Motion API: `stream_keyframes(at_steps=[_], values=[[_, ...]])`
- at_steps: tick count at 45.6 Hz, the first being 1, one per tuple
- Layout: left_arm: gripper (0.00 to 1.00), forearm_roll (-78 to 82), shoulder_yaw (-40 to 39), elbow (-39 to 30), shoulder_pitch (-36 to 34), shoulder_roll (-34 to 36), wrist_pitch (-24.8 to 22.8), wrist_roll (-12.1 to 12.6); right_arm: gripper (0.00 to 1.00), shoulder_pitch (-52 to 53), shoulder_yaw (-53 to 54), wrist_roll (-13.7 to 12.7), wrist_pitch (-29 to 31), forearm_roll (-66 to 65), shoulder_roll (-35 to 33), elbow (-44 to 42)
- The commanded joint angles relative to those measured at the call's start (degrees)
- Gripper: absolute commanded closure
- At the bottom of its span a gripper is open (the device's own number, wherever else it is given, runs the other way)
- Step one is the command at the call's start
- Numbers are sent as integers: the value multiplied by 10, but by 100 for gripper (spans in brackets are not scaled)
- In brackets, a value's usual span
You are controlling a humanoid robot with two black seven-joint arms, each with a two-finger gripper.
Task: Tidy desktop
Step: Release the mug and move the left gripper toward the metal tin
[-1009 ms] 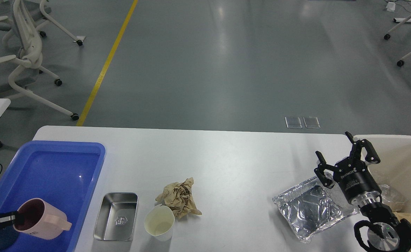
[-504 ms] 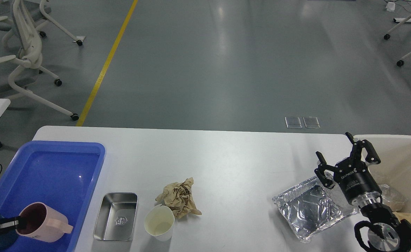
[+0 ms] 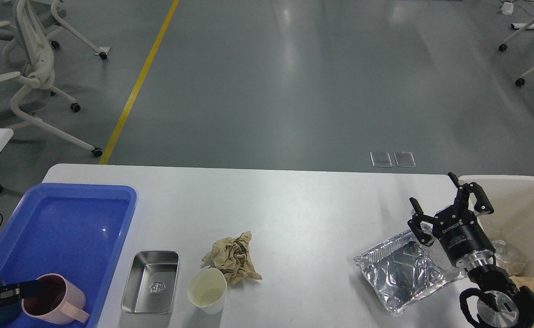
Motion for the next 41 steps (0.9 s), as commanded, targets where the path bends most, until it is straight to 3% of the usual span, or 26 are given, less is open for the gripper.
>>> stream_keyframes(at_steps=[1, 11, 20, 28, 36, 41], values=[[9, 0, -50, -28, 0, 15, 18, -21, 0, 1, 0, 0, 0, 0, 0, 1], [5, 2, -75, -164, -5, 72, 73, -35, 0, 3, 0, -1, 0, 0, 0, 1], [5, 3, -84, -212, -3, 78, 85, -34, 0, 1, -1, 0, 0, 0, -1, 1], [5, 3, -86, -214, -2, 108, 120, -36, 0, 3, -2, -1, -1, 0, -3, 1], [5, 3, -108, -214, -6, 110, 133, -67, 0, 6, -2, -1, -2, 0, -3, 1], [5, 3, -110, -214, -7, 103, 133, -68, 0, 6, -3, -1, -2, 0, -2, 1]])
